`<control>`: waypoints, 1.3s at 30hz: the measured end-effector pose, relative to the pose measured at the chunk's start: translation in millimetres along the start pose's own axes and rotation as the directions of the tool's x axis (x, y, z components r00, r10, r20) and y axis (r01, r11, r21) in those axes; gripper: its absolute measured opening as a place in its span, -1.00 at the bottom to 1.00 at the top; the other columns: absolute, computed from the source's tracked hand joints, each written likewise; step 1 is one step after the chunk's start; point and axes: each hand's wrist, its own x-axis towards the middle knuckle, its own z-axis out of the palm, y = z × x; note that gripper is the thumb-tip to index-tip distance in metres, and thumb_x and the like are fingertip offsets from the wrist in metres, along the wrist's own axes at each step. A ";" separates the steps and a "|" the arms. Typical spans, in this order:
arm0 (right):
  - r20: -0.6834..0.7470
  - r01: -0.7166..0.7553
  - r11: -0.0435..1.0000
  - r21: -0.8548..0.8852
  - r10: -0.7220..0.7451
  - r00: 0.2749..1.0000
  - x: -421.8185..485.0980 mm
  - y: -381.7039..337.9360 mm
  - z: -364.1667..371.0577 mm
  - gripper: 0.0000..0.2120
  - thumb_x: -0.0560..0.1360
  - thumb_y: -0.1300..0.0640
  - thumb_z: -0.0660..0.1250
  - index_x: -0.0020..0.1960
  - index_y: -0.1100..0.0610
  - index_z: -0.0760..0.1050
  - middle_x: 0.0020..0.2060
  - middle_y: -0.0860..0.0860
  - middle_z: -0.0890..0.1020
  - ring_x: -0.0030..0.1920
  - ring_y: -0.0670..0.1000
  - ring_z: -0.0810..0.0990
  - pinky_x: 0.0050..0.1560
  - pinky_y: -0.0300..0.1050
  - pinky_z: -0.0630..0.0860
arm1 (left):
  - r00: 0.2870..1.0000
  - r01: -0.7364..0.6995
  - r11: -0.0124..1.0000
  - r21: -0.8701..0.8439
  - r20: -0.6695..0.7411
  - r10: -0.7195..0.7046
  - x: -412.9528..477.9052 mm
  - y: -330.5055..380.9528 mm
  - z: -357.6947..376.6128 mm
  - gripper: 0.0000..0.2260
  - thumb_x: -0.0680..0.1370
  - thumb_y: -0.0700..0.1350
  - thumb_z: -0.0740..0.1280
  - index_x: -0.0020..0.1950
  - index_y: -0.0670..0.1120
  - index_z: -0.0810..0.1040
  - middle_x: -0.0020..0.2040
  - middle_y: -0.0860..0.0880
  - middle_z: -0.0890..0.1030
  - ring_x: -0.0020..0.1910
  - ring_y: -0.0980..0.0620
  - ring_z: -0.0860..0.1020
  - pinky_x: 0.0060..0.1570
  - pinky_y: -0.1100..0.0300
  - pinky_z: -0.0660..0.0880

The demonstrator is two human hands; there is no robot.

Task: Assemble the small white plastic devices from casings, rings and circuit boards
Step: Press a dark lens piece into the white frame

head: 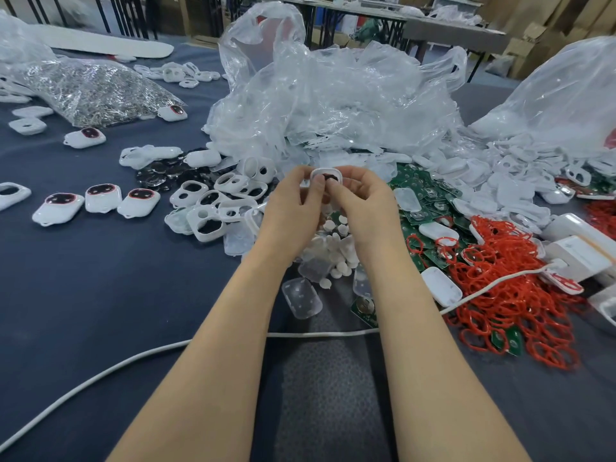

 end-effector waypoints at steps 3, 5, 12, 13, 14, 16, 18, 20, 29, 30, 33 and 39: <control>0.029 -0.029 0.998 0.056 0.027 0.999 -0.5 0.9 0.9 -0.94 0.51 0.25 0.36 -0.08 0.11 0.53 -0.38 -0.08 0.63 -0.34 -0.12 0.60 -0.28 -0.25 0.52 | 0.999 0.014 0.999 0.039 -0.031 -0.013 1.0 -0.3 -0.1 -0.81 0.65 -0.05 0.17 -0.14 0.12 0.43 -0.32 0.14 0.57 -0.44 0.25 0.50 -0.31 0.26 0.45; 0.012 -0.050 0.996 0.074 0.049 0.999 -0.8 1.4 2.1 -0.93 0.52 0.23 0.34 -0.11 0.10 0.53 -0.42 -0.12 0.62 -0.36 -0.12 0.60 -0.27 -0.24 0.53 | 1.000 0.024 0.999 0.045 -0.014 -0.024 0.7 0.0 0.5 -0.84 0.65 -0.05 0.16 -0.10 0.08 0.44 -0.30 0.13 0.58 -0.43 0.24 0.50 -0.32 0.28 0.44; -0.018 -0.138 0.977 0.164 0.142 0.990 -1.7 -1.2 5.5 -0.95 0.53 0.25 0.33 -0.09 0.14 0.52 -0.27 0.04 0.62 -0.30 -0.02 0.59 -0.22 -0.12 0.54 | 0.997 0.071 0.997 -0.029 0.015 -0.070 0.7 1.1 0.5 -0.84 0.66 -0.07 0.15 0.01 -0.06 0.49 -0.26 0.06 0.59 -0.53 0.24 0.50 -0.43 0.35 0.46; -0.035 -0.105 0.987 0.121 0.110 0.993 -2.2 -0.8 6.0 -0.97 0.53 0.26 0.33 -0.08 0.16 0.51 -0.28 0.03 0.62 -0.33 -0.05 0.59 -0.24 -0.14 0.55 | 0.997 0.074 0.997 -0.030 0.018 -0.074 0.6 0.8 0.7 -0.84 0.66 -0.08 0.15 0.00 -0.06 0.49 -0.24 0.05 0.59 -0.53 0.24 0.51 -0.42 0.34 0.47; -0.043 -0.074 0.994 0.081 0.077 0.996 -2.5 -0.5 6.2 -0.98 0.53 0.26 0.33 -0.06 0.18 0.51 -0.30 0.02 0.61 -0.35 -0.08 0.59 -0.26 -0.17 0.55 | 0.997 0.076 0.996 -0.035 0.016 -0.076 0.8 0.6 0.9 -0.84 0.66 -0.08 0.15 -0.02 -0.06 0.49 -0.24 0.03 0.59 -0.53 0.23 0.51 -0.42 0.34 0.48; -0.031 -0.043 0.998 0.039 0.044 0.999 -3.2 -0.2 5.2 -0.98 0.53 0.26 0.33 -0.04 0.19 0.51 -0.27 0.03 0.62 -0.32 -0.07 0.60 -0.24 -0.20 0.56 | 0.997 0.074 0.996 -0.044 0.004 -0.074 0.5 0.4 1.1 -0.83 0.66 -0.09 0.15 -0.08 -0.01 0.47 -0.23 0.02 0.59 -0.53 0.24 0.52 -0.44 0.37 0.47; -0.012 -0.033 0.999 -0.007 0.033 0.999 -2.8 -0.5 3.0 -0.95 0.52 0.26 0.33 -0.02 0.18 0.52 -0.22 0.06 0.62 -0.24 -0.03 0.60 -0.16 -0.15 0.57 | 0.998 0.067 0.997 -0.039 -0.003 -0.067 0.2 -0.2 1.0 -0.83 0.66 -0.10 0.15 -0.09 0.01 0.46 -0.23 0.02 0.59 -0.53 0.25 0.52 -0.46 0.40 0.44; -0.007 -0.018 0.999 -0.048 0.018 1.000 -2.3 -1.0 1.6 -0.95 0.52 0.27 0.34 -0.03 0.17 0.53 -0.24 0.03 0.62 -0.27 -0.08 0.60 -0.17 -0.18 0.57 | 0.998 0.055 0.998 -0.005 -0.009 -0.056 0.5 -0.9 1.4 -0.85 0.66 -0.10 0.16 -0.06 -0.01 0.47 -0.24 0.03 0.59 -0.55 0.25 0.51 -0.48 0.39 0.43; -0.035 -0.002 0.996 -0.092 -0.001 0.999 -1.4 2.5 -1.6 -0.85 0.49 0.29 0.37 -0.16 0.07 0.52 -0.36 -0.02 0.61 -0.36 -0.09 0.60 -0.23 -0.17 0.57 | 1.000 0.024 0.990 0.136 0.004 -0.024 -1.5 -0.8 2.9 -0.94 0.63 -0.14 0.18 0.02 0.00 0.43 -0.15 -0.01 0.63 -0.15 -0.04 0.63 -0.01 -0.10 0.58; -0.032 -0.006 0.994 -0.105 0.002 0.999 -1.0 2.3 -2.4 -0.85 0.49 0.28 0.37 -0.16 0.05 0.52 -0.39 -0.05 0.60 -0.37 -0.12 0.58 -0.26 -0.21 0.54 | 1.000 0.021 0.988 0.152 0.004 -0.022 -1.8 -0.9 2.9 -0.93 0.63 -0.15 0.18 0.03 0.01 0.42 -0.12 -0.03 0.64 -0.13 -0.07 0.63 0.00 -0.11 0.57; -0.020 -0.002 0.990 -0.138 -0.001 1.000 -1.2 3.1 -0.7 -0.88 0.51 0.26 0.34 -0.13 0.06 0.53 -0.29 0.03 0.65 -0.27 -0.06 0.63 -0.20 -0.18 0.57 | 1.000 0.006 0.983 0.186 -0.015 -0.003 -1.9 -1.4 2.1 -0.90 0.62 -0.15 0.18 0.04 0.03 0.43 -0.12 -0.04 0.64 -0.12 -0.09 0.62 0.01 -0.11 0.55; -0.075 0.036 0.976 -0.217 -0.053 0.996 -2.4 2.1 0.5 -0.86 0.51 0.22 0.33 -0.18 0.02 0.48 -0.30 0.00 0.60 -0.26 -0.03 0.61 -0.24 -0.22 0.52 | 0.999 -0.035 0.982 0.188 -0.008 0.037 -2.8 -2.6 2.7 -0.90 0.62 -0.11 0.21 0.09 0.03 0.48 -0.14 -0.02 0.64 -0.17 0.01 0.60 -0.11 0.09 0.52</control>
